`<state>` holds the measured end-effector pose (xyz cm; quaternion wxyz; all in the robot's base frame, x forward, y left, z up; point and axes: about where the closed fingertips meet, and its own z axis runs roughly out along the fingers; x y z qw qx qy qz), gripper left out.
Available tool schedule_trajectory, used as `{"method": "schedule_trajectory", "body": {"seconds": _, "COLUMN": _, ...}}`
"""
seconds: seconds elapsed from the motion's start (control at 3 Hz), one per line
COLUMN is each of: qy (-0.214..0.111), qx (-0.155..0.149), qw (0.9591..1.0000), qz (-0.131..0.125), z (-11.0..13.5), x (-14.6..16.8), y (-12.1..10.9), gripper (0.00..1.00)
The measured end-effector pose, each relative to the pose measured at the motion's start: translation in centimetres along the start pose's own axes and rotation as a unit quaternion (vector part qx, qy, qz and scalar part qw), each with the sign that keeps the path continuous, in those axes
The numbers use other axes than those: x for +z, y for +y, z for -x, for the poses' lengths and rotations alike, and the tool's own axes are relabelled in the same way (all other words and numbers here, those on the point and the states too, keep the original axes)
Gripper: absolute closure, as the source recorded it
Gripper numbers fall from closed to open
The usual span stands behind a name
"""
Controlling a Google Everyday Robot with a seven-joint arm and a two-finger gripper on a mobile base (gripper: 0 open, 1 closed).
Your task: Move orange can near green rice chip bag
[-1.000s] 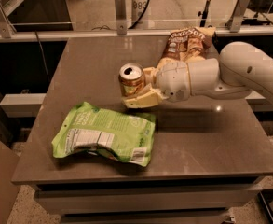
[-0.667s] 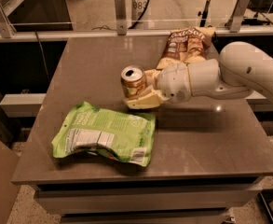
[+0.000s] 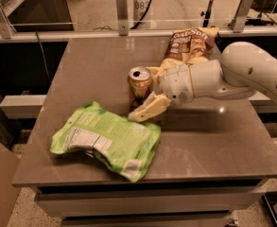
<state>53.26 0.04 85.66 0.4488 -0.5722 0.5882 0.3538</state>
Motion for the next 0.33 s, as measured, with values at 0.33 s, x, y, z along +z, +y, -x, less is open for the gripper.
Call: {"method": "schedule_trajectory", "body": {"seconds": 0.33, "qy": 0.000, "qx": 0.000, "qw": 1.0000, "qz": 0.000, "z": 0.00, "x": 0.01, "y": 0.00, "gripper": 0.00}}
